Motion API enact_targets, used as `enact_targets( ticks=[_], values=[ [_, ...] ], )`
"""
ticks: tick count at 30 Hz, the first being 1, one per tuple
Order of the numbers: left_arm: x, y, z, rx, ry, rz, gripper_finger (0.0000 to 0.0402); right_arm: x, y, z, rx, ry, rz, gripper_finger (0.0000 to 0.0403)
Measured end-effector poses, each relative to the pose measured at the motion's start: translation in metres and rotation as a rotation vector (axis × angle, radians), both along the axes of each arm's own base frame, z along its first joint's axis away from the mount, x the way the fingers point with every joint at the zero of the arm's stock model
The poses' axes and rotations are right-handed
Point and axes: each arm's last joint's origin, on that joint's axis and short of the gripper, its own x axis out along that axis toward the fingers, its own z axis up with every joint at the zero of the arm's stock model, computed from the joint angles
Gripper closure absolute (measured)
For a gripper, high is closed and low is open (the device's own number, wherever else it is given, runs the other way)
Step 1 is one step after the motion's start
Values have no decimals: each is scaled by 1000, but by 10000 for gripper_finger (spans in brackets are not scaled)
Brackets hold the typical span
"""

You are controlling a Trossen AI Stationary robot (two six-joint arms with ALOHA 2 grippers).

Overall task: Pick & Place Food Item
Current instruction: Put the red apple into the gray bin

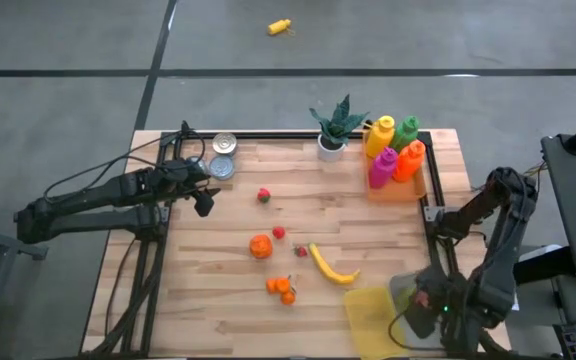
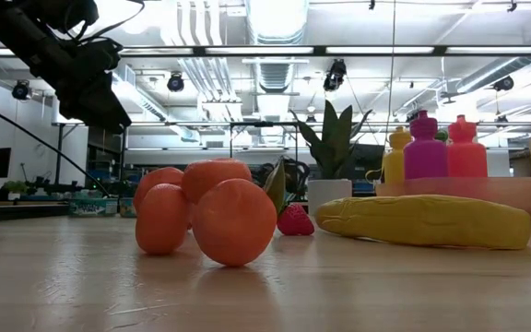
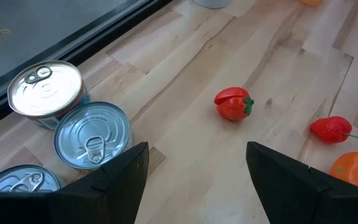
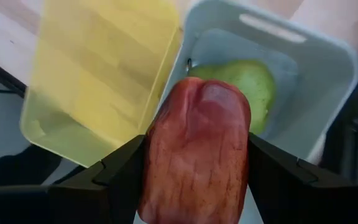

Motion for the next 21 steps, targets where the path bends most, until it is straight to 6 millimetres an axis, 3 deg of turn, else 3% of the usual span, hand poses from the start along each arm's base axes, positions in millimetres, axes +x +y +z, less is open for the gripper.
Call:
enact_targets(
  ticks=[12,21],
  values=[
    [0,0,0,0,0,0,126,12,42,-44,-26,128,75,168],
    [0,0,0,0,0,0,126,10,52,-62,-61,166,63,164]
  ],
)
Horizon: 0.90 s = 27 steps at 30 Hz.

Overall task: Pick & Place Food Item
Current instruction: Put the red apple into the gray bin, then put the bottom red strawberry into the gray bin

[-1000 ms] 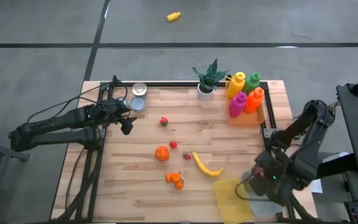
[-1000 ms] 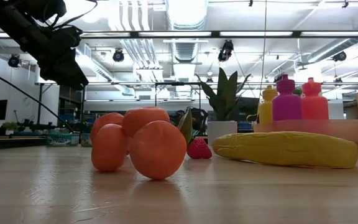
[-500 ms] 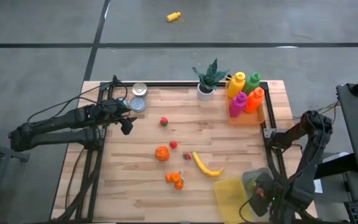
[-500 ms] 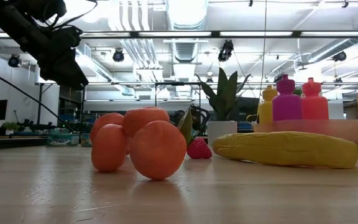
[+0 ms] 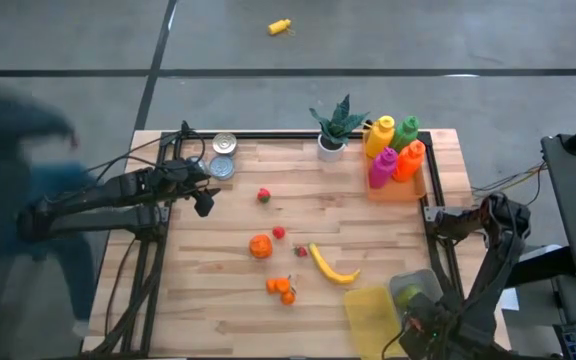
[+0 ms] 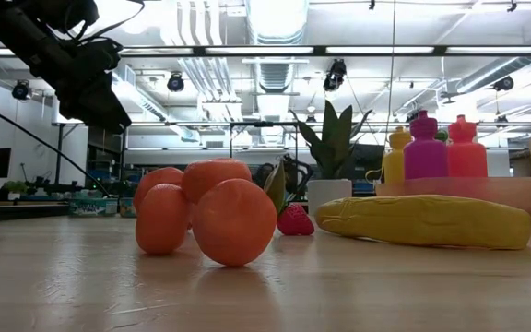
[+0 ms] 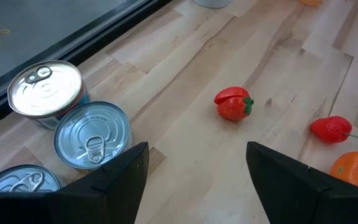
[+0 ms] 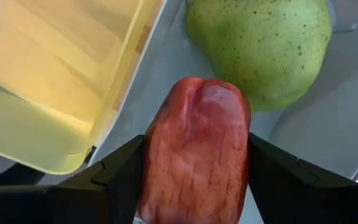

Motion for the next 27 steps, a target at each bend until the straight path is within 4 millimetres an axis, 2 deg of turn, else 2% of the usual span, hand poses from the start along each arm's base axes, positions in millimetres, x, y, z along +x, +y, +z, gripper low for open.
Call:
enact_targets(
  ticks=[8,18,21,27],
  values=[
    [0,0,0,0,0,0,126,0,1,-7,-30,12,-6,106],
    [0,0,0,0,0,0,126,-1,-1,-3,-24,9,-11,100],
    [0,0,0,0,0,0,126,-2,-4,3,-13,2,-24,99],
    [0,0,0,0,0,0,126,-8,-21,30,-1,-43,-6,99]
  ],
)
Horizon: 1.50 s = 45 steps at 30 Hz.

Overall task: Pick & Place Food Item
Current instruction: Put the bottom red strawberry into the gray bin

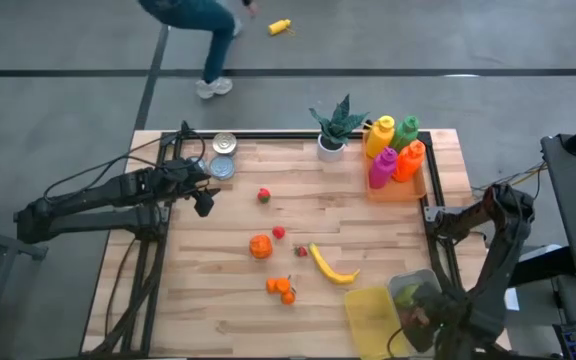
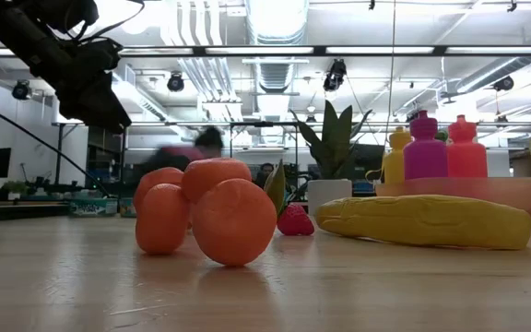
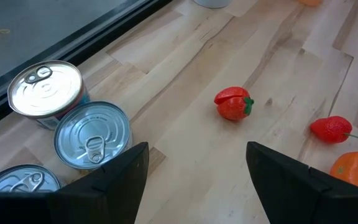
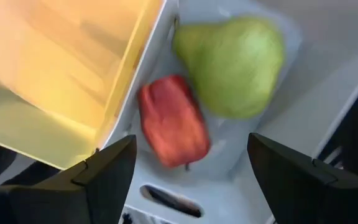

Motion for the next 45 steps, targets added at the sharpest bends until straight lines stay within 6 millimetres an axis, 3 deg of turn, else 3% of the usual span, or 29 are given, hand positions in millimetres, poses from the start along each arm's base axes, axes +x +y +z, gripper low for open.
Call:
enact_targets(
  ticks=[6,11,19,26,31,35,40,45],
  values=[
    [0,0,0,0,0,0,126,-6,-30,29,-93,-155,56,99],
    [0,0,0,0,0,0,126,4,-65,51,-245,-297,124,99],
    [0,0,0,0,0,0,126,41,-128,80,-515,-439,276,99],
    [0,0,0,0,0,0,126,91,-167,89,-649,-481,514,99],
    [0,0,0,0,0,-1,126,121,-189,82,-733,-542,524,99],
    [0,0,0,0,0,0,126,142,-202,65,-681,-625,567,99],
    [0,0,0,0,0,0,126,162,-211,31,-570,-675,590,99],
    [0,0,0,0,0,0,126,182,-204,-5,-575,-663,730,99]
  ],
)
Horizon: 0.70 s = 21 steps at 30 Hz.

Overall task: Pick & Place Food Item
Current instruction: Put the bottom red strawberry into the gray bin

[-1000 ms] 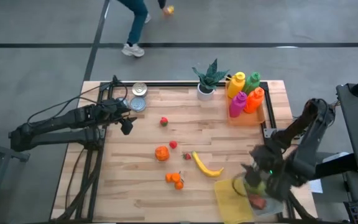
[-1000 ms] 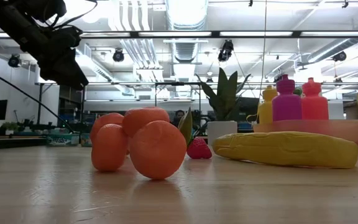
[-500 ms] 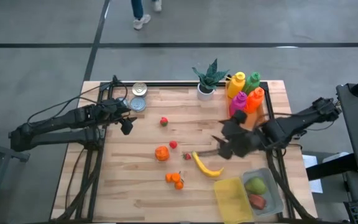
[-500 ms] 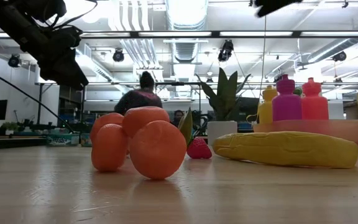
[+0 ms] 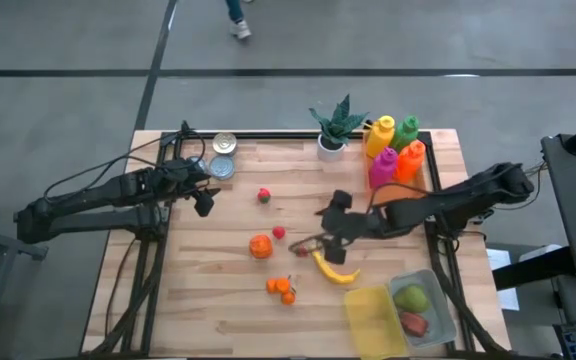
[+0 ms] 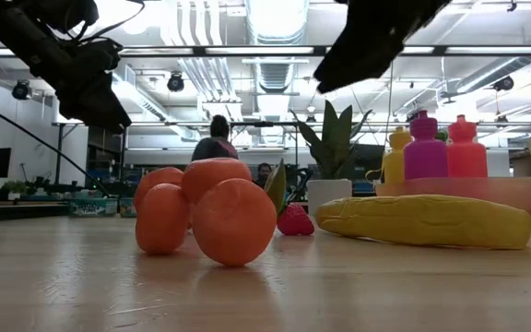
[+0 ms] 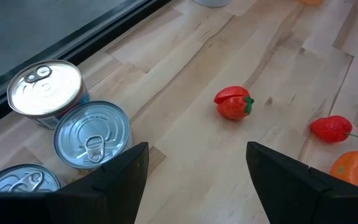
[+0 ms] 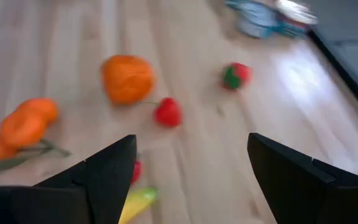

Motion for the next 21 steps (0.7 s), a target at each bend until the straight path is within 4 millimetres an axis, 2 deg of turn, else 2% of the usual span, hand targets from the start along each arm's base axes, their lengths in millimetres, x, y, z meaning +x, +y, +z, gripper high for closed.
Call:
enact_targets(
  ticks=[3,7,14,21],
  values=[
    [0,0,0,0,0,0,126,9,5,-17,43,9,47,99],
    [0,0,0,0,0,0,126,22,7,-26,169,-8,7,99],
    [0,0,0,0,0,0,126,42,15,-49,142,72,27,99],
    [0,0,0,0,0,0,126,47,19,-71,195,148,64,99]
  ],
)
